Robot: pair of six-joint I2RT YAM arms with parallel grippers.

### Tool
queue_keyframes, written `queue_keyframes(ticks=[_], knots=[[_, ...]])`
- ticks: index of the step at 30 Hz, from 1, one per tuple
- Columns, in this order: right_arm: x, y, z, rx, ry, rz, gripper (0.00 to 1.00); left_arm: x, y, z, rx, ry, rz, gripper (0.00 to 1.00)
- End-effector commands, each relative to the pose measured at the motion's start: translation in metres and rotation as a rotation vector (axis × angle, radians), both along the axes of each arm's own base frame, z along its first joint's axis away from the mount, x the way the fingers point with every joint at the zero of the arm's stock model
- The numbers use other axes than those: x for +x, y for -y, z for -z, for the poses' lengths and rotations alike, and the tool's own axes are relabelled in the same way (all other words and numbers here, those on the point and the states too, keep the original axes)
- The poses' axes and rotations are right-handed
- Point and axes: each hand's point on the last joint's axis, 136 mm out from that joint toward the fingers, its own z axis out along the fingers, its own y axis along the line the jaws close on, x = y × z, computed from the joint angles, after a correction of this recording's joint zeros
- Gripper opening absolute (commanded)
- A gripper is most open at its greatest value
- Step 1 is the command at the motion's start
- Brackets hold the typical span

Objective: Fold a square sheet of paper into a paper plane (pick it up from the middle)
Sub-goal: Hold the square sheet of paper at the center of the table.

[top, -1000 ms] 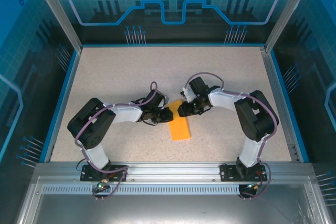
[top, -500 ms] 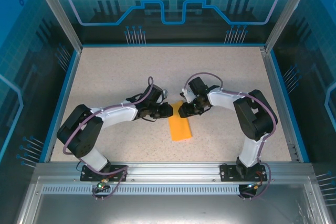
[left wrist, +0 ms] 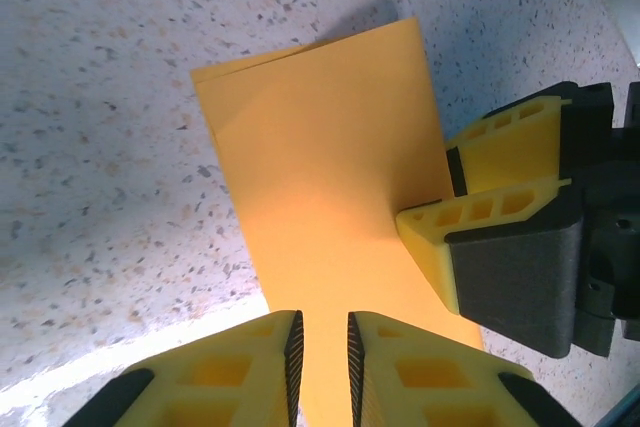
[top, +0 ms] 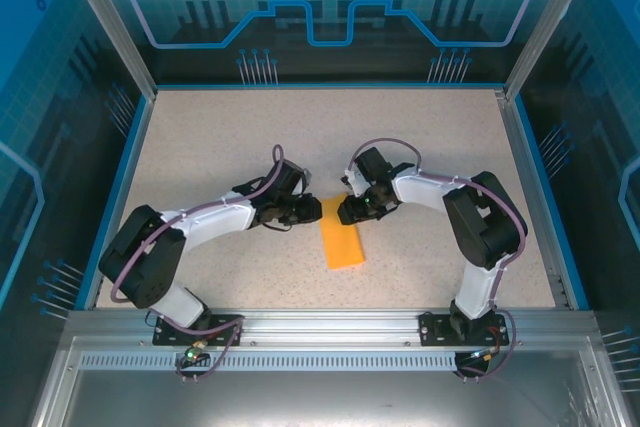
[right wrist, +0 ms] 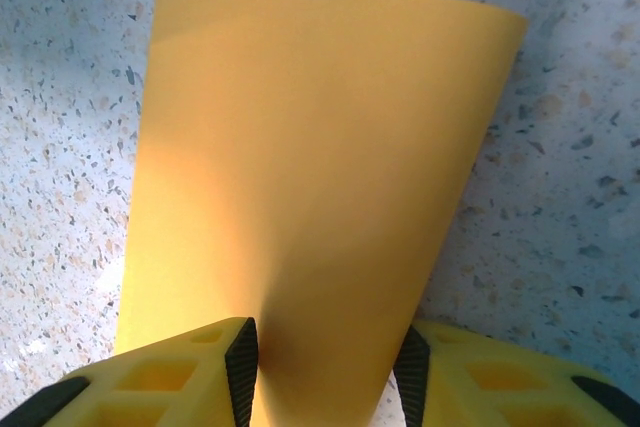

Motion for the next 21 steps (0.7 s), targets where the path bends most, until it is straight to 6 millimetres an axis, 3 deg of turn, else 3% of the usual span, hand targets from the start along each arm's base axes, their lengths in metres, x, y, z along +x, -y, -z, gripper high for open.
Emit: queue_keyframes(ticks=[1,21], knots=[[0.0015,-0.0055,0.0032,-0.016,0.002,0.013,0.44,-0.0067,-0.0148,0.0032,0.018,-0.024,-0.046,0.23],[-0.0014,-0.0031,0.0069,-0.076,0.004,0.069,0.46,-0.0089,-0.0170,0.0094,-0.017,-0.051,-0.065,0.24]])
